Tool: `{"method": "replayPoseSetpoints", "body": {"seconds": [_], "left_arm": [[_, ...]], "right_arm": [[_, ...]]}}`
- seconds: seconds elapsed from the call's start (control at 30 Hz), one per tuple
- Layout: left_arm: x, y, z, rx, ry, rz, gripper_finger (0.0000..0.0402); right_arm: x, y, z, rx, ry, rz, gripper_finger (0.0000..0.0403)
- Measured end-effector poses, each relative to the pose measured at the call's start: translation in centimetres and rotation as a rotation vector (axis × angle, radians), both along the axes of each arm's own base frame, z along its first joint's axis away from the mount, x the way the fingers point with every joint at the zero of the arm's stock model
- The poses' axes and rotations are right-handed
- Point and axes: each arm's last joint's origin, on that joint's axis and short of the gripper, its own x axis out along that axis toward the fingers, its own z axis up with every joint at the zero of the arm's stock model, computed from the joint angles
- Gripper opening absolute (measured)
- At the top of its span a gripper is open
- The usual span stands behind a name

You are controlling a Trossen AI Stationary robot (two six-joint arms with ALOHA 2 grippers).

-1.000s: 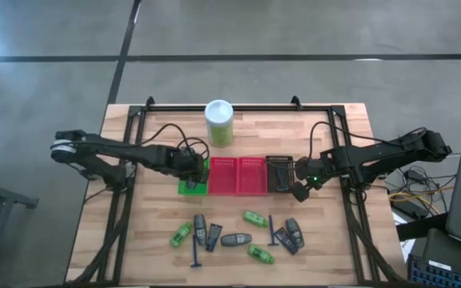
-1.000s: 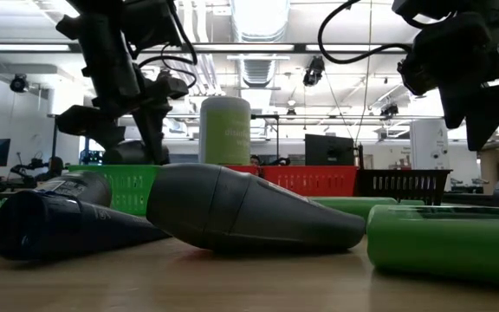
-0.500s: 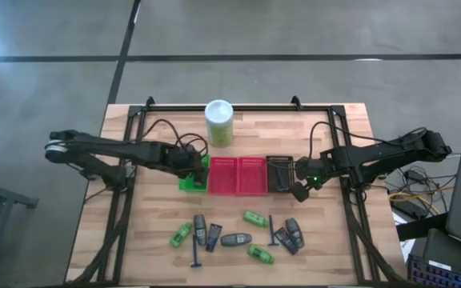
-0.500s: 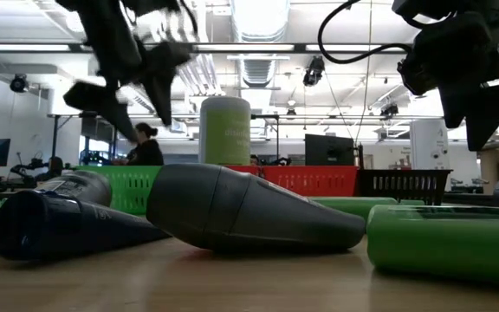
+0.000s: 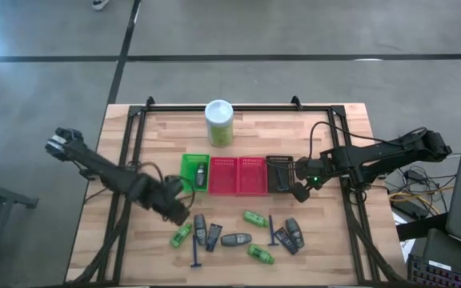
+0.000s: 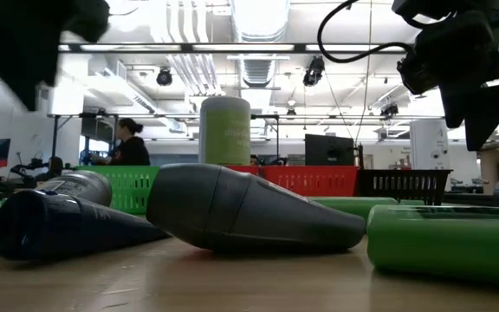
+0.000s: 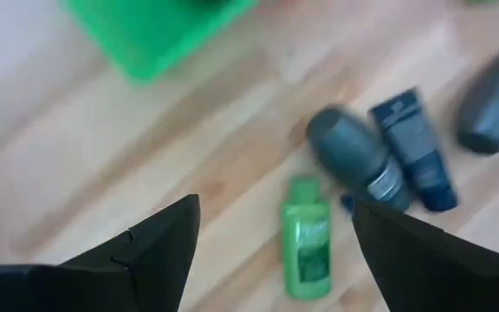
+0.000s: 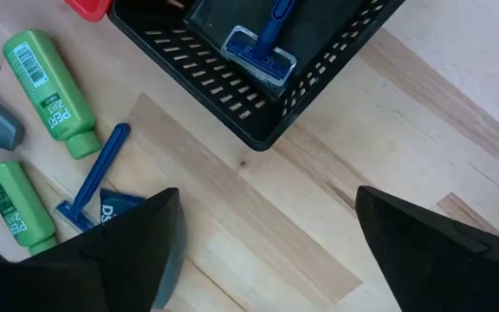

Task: Pick & Place Travel size toiletries
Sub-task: Put the green shampoo in the right red bin

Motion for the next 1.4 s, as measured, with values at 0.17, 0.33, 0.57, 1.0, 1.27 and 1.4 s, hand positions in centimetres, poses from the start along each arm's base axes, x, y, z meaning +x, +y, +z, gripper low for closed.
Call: {"method": "replayPoseSetpoints", "body": {"seconds": [0.17, 0.33, 0.57, 1.0, 1.27, 1.4], "left_arm": [[-0.5, -2.7, -2.3, -0.055, 0.088, 0.016, 0.0307], [1.2, -4.9, -4.4, -0.159, 0.101, -0.003, 0.0307], [2.8, -6.3, -6.8, -0.179, 0.242, -0.01, 0.0307], [3.9, -7.1, -7.9, -0.138, 0.238, -0.023, 0.0307], [4.0, -7.5, -8.5, -0.139, 0.241, -0.04, 0.0307], [3.7, -7.8, -8.9, -0.129, 0.252, -0.054, 0.0307]], "right_arm": [[0.0, 0.0, 0.0, -0.005, -0.003, 0.021, 0.0356], [0.0, 0.0, 0.0, -0.007, -0.004, 0.032, 0.0359], [0.0, 0.0, 0.0, -0.006, -0.003, 0.036, 0.0356], [0.0, 0.0, 0.0, -0.002, -0.003, 0.051, 0.0347], [0.0, 0.0, 0.0, -0.003, -0.003, 0.055, 0.0359], [0.0, 0.0, 0.0, -0.003, -0.003, 0.055, 0.0352]]}}
